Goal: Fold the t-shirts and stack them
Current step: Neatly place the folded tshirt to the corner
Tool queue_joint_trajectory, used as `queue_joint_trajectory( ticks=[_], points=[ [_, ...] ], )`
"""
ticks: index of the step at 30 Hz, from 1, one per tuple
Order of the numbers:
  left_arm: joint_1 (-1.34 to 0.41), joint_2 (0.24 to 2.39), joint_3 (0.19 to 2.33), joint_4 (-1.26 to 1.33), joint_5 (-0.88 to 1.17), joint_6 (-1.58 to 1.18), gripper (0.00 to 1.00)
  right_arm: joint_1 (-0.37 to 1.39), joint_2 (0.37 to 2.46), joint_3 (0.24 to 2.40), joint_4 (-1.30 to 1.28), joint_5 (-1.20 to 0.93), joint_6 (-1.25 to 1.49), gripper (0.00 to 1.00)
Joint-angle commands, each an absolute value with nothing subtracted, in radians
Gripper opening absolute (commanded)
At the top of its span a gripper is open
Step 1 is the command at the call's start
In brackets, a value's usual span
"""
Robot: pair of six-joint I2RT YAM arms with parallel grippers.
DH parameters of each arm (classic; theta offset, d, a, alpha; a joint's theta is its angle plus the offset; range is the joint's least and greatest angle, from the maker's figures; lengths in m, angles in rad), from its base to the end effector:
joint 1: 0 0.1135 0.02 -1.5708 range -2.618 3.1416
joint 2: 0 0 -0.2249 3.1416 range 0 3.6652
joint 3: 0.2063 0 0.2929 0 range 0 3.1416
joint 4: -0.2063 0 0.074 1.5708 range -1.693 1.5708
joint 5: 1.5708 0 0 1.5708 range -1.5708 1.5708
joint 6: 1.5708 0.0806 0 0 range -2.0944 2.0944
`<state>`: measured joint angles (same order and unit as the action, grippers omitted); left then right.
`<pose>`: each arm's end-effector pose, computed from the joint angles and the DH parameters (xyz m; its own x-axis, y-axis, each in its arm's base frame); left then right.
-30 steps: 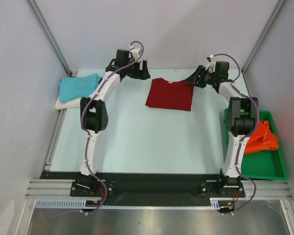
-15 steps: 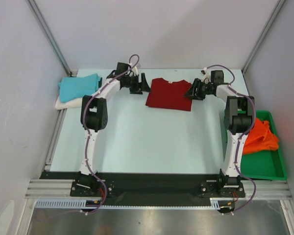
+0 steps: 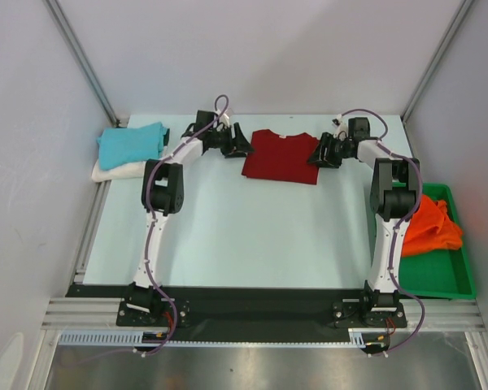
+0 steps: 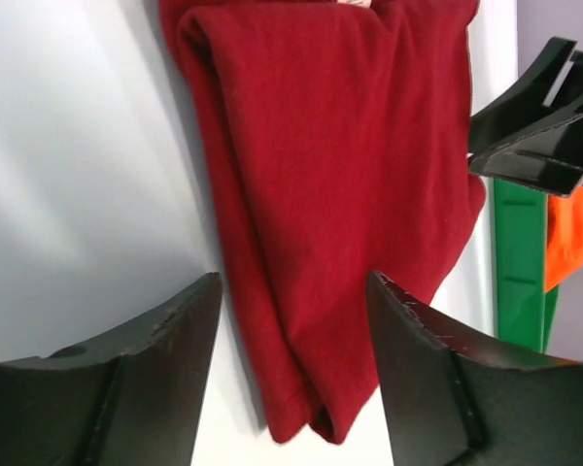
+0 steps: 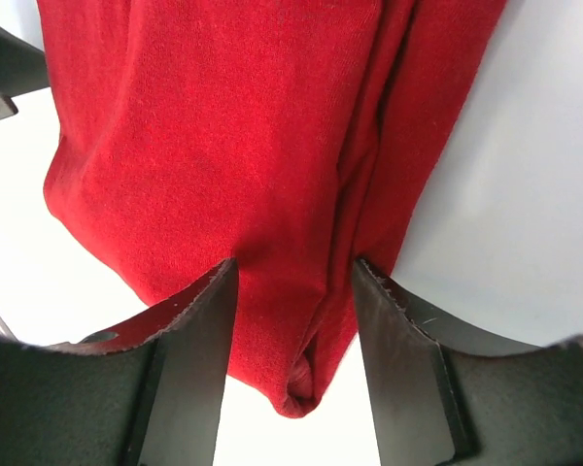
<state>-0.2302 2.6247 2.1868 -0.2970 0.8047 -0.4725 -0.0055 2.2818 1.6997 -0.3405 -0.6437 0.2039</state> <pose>0.5680 -0.1928 0.0703 -0.8902 -0.1155 -0.4407 0.3073 0.5621 -0.7679 0.5231 0.0455 0.0660 -0.8531 0.1667 -0.4944 -0.1891 0.7844 0.5908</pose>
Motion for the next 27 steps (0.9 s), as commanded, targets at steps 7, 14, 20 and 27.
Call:
queue_joint_trajectory(
  ticks=[7,14,20,27],
  points=[
    [-0.29,2.703,2.229,-0.16,0.914,-0.578,0.6,0.025,2.324,1.713,-0.356,-0.583,0.173,0.57],
    [-0.296,2.717,2.23,-0.103,0.957,-0.601,0.46,0.029,2.322,1.704,-0.333,-0.595,0.176,0.57],
    [-0.301,2.705,2.206,-0.1,0.983,-0.594,0.0,0.029,2.287,1.695,-0.344,-0.597,0.158,0.57],
    [-0.272,2.557,2.157,-0.313,0.916,-0.39,0.0,0.02,2.129,1.681,-0.371,-0.609,0.097,0.59]
  ],
)
